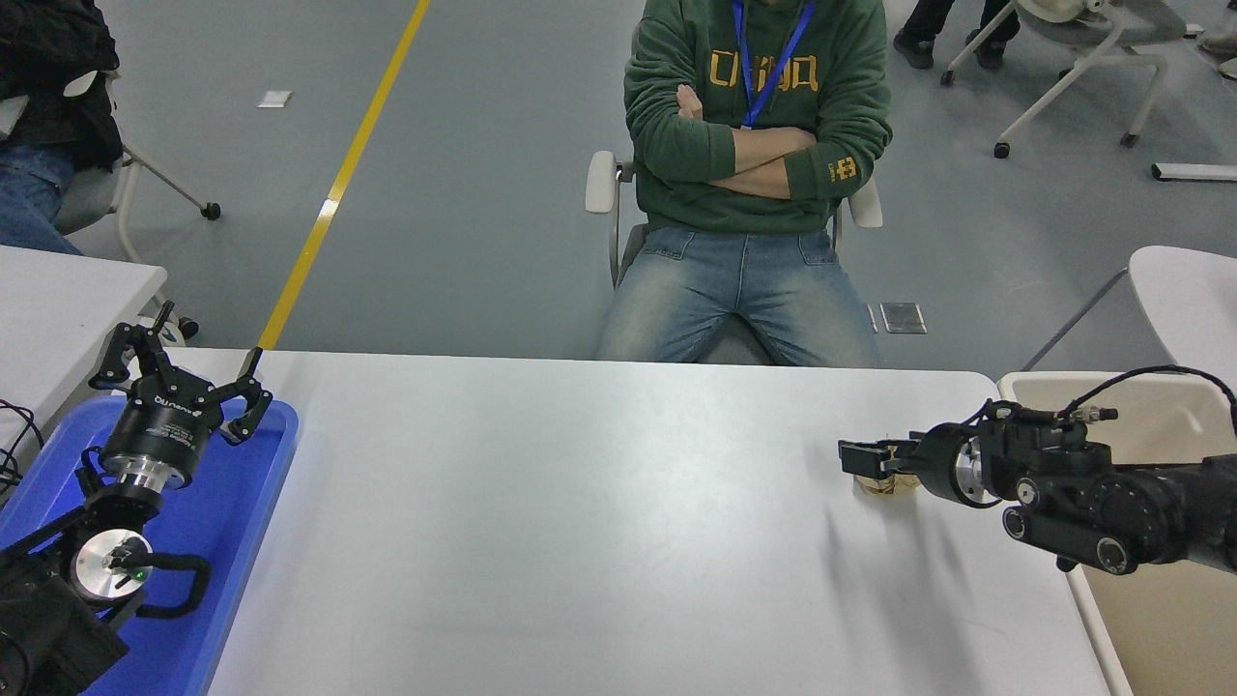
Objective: Clean the table surface
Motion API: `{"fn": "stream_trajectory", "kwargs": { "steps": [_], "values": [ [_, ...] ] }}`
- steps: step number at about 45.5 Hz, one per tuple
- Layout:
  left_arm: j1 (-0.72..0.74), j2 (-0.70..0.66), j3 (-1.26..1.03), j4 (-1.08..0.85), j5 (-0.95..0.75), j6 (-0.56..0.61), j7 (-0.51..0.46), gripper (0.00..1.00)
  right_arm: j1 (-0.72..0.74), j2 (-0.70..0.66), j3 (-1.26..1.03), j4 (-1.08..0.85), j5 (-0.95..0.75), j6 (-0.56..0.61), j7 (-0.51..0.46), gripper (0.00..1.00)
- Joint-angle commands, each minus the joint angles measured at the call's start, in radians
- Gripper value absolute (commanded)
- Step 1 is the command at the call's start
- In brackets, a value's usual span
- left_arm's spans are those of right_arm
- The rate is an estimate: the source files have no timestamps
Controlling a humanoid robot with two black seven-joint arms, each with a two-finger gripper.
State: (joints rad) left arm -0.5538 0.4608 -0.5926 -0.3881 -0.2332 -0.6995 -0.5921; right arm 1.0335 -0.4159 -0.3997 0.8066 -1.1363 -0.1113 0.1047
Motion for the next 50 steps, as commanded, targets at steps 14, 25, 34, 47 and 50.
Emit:
{"fn": "stream_trajectory", "kwargs": {
  "steps": [14, 25, 34, 47, 50],
  "values": [
    [0.000, -0.001, -0.001, 0.000, 0.000, 0.000, 0.000, 1.00, -0.018, 0.054, -0.102, -0.090, -0.003, 0.002, 0.007, 1.00],
    [0.000, 0.001, 0.001, 0.000, 0.000, 0.000, 0.000, 1.00, -0.015, 0.034, -0.146, -0.090, -0.007, -0.002, 0.024, 1.00],
    [0.000, 0.001, -0.001, 0.000, 0.000, 0.000, 0.000, 1.00, -0.018, 0.043, -0.153, -0.089, -0.005, -0.005, 0.026, 0.97],
    [0.000, -0.001, 0.000, 0.000, 0.000, 0.000, 0.000, 1.00, -0.007, 0.049, -0.140, -0.095, 0.010, -0.005, 0.010, 0.91],
    [0.000, -0.001, -0.001, 0.000, 0.000, 0.000, 0.000, 1.00, -0.009, 0.052, -0.130, -0.101, 0.012, -0.005, 0.006, 0.91]
  ]
}}
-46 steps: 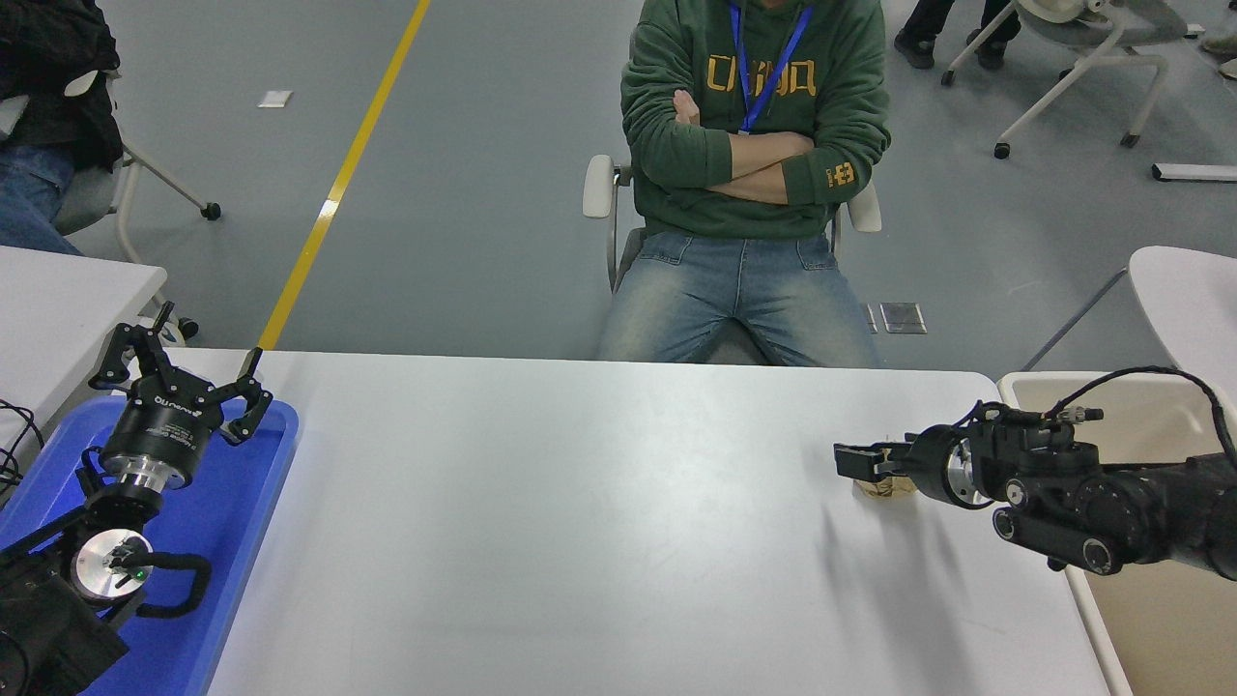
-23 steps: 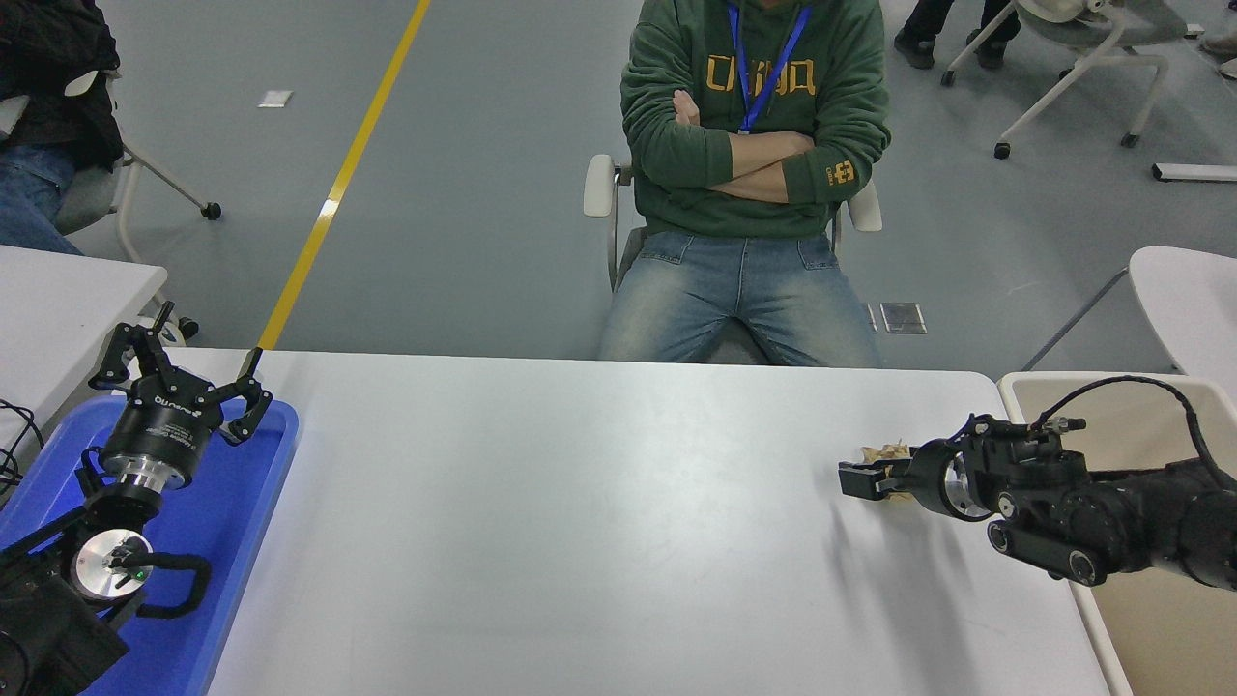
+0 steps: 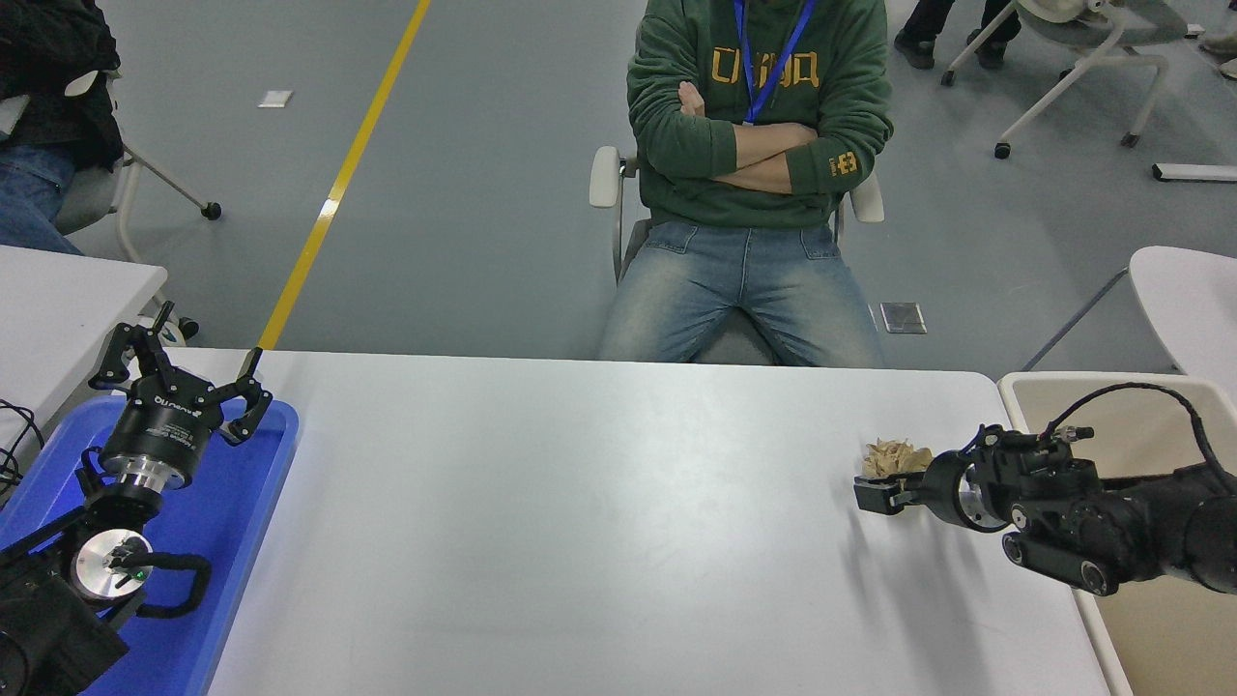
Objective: Clean the table surface
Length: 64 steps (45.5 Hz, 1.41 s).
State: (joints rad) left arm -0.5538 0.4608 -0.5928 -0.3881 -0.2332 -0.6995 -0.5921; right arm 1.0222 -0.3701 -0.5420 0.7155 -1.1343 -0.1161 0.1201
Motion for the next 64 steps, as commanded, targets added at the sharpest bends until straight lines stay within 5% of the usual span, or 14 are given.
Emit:
{"fn": "stream_trajectory", "kwargs": {
  "steps": [1, 10, 16, 22, 46, 64],
  "values": [
    [0.000, 0.001, 0.001, 0.000, 0.000, 0.000, 0.000, 1.00, 0.001, 0.008, 0.016, -0.011, 0.010, -0.001, -0.010, 0.90],
    [0.000, -0.001, -0.001, 0.000, 0.000, 0.000, 0.000, 1.00, -0.005, 0.014, 0.017, -0.011, 0.010, 0.007, -0.010, 0.64],
    [0.000, 0.001, -0.001, 0.000, 0.000, 0.000, 0.000, 1.00, -0.007, 0.025, 0.008, -0.011, 0.010, 0.015, -0.010, 0.37],
    [0.000, 0.001, 0.001, 0.000, 0.000, 0.000, 0.000, 1.00, -0.001, 0.026, 0.013, -0.002, 0.011, 0.061, -0.010, 0.00],
    [0.000, 0.001, 0.001, 0.000, 0.000, 0.000, 0.000, 1.00, 0.090, -0.105, 0.065, 0.114, 0.088, 0.124, -0.030, 0.00],
    [0.000, 0.001, 0.001, 0.000, 0.000, 0.000, 0.000, 1.00, 0.325, -0.526, 0.076, 0.570, 0.094, 0.226, -0.046, 0.00]
  ]
}}
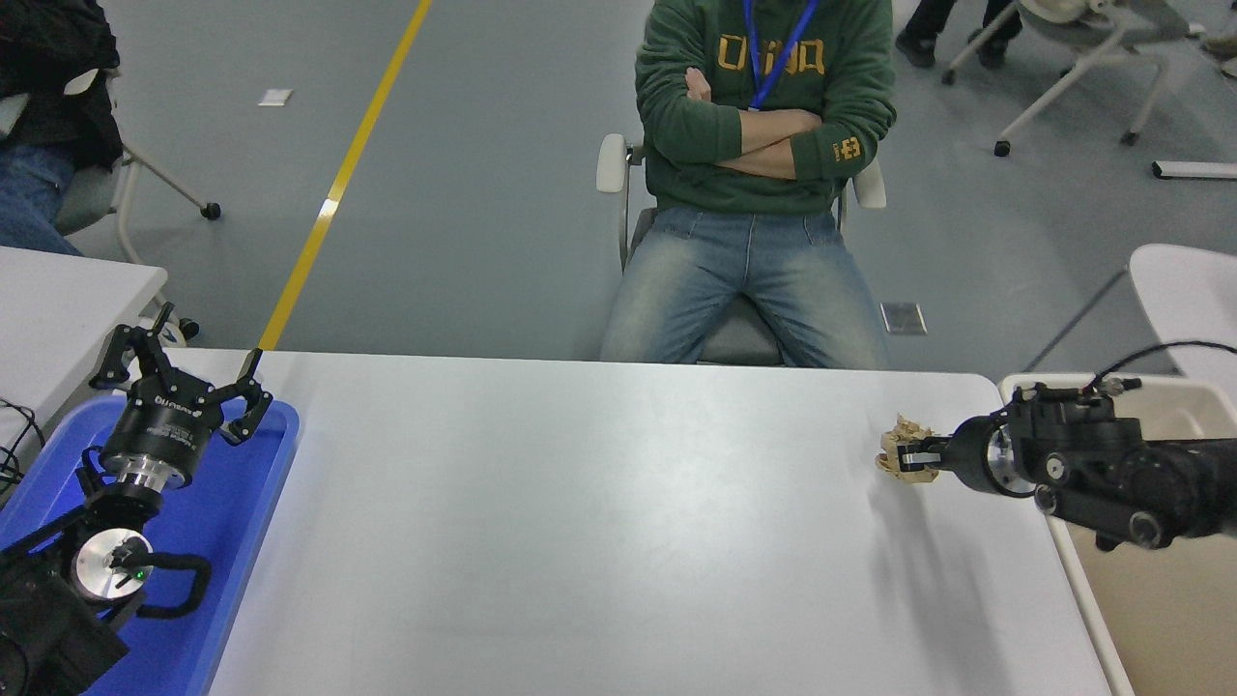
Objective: Clean the table surface
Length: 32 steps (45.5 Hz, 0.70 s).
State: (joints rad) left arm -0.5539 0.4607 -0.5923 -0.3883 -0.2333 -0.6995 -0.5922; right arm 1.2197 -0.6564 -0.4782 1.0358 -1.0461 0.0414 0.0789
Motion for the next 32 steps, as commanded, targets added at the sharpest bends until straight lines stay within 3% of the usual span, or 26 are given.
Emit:
{"fn": "stream_trajectory", "kwargs": {
  "steps": [1, 17, 25, 32],
  "values": [
    [0.000, 0.001, 0.000, 0.000, 0.000, 0.000, 0.000, 1.00, 0.136, -0.265, 0.016, 0.268, 0.006, 0.077, -0.005, 0.00],
    [0.000, 0.001, 0.000, 0.000, 0.000, 0.000, 0.000, 1.00, 0.273, -0.624, 0.093, 0.394, 0.006, 0.314, -0.002, 0.00],
    [0.000, 0.001, -0.001, 0.000, 0.000, 0.000, 0.000, 1.00, 0.277, -0.726, 0.210, 0.394, 0.004, 0.446, -0.002, 0.00],
    [0.000, -0.001, 0.000, 0.000, 0.000, 0.000, 0.000, 1.00, 0.277, -0.744, 0.248, 0.391, 0.003, 0.480, -0.004, 0.00]
  ]
}}
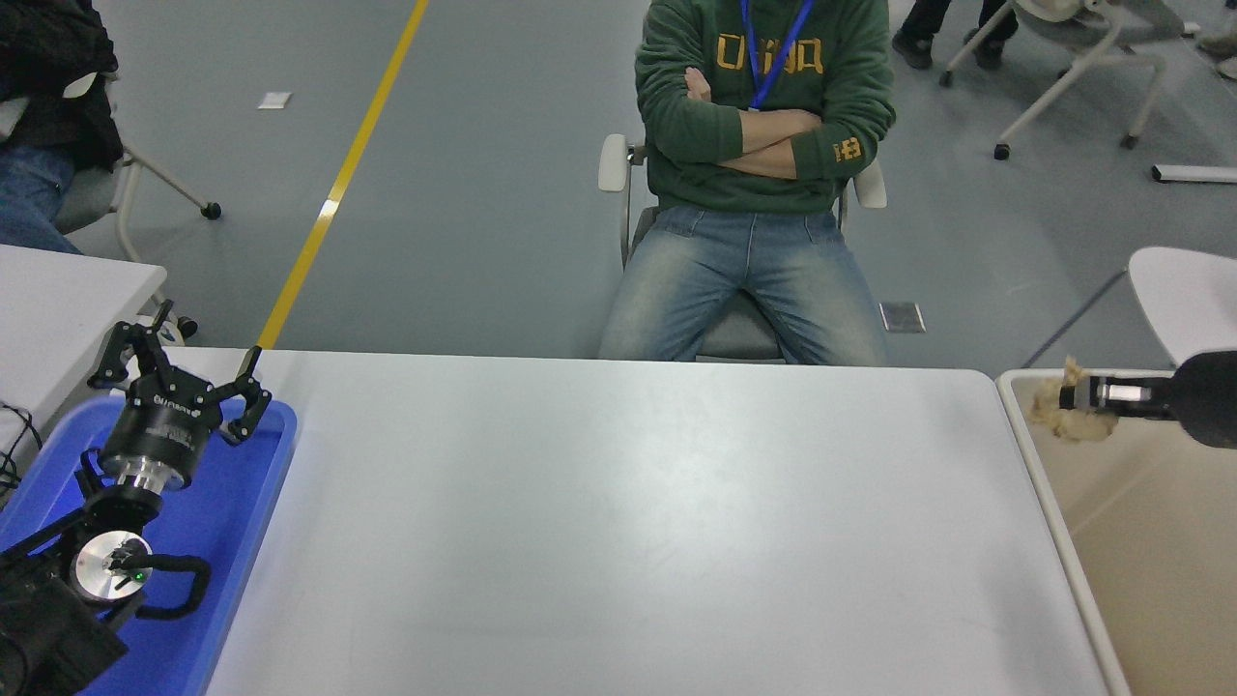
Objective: Clean the table surface
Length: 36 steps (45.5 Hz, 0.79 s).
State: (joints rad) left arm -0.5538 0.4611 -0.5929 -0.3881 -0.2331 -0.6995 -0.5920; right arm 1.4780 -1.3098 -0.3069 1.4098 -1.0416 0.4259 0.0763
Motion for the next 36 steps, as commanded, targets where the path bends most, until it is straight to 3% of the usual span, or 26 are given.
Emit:
{"fn": "stream_trajectory", "kwargs": {
  "steps": [1, 9, 17, 36],
  "values": [
    [0.000, -0.001, 0.001, 0.000, 0.000, 0.000, 0.000, 1.00, 0.019, -0.091, 0.077, 0.017, -0.002, 0.096, -0.003, 0.00],
    [0.000, -0.001, -0.001, 0.000, 0.000, 0.000, 0.000, 1.00, 0.010, -0.081, 0.078, -0.023, -0.005, 0.087, -0.003, 0.00],
    [0.000, 0.001, 0.001, 0.000, 0.000, 0.000, 0.000, 1.00, -0.041, -0.016, 0.063, -0.222, 0.006, 0.048, -0.001, 0.00],
    [0.000, 0.001, -0.001, 0.000, 0.000, 0.000, 0.000, 1.00, -0.450, 0.257, 0.063, -0.630, 0.382, -0.369, -0.003, 0.00]
  ]
}}
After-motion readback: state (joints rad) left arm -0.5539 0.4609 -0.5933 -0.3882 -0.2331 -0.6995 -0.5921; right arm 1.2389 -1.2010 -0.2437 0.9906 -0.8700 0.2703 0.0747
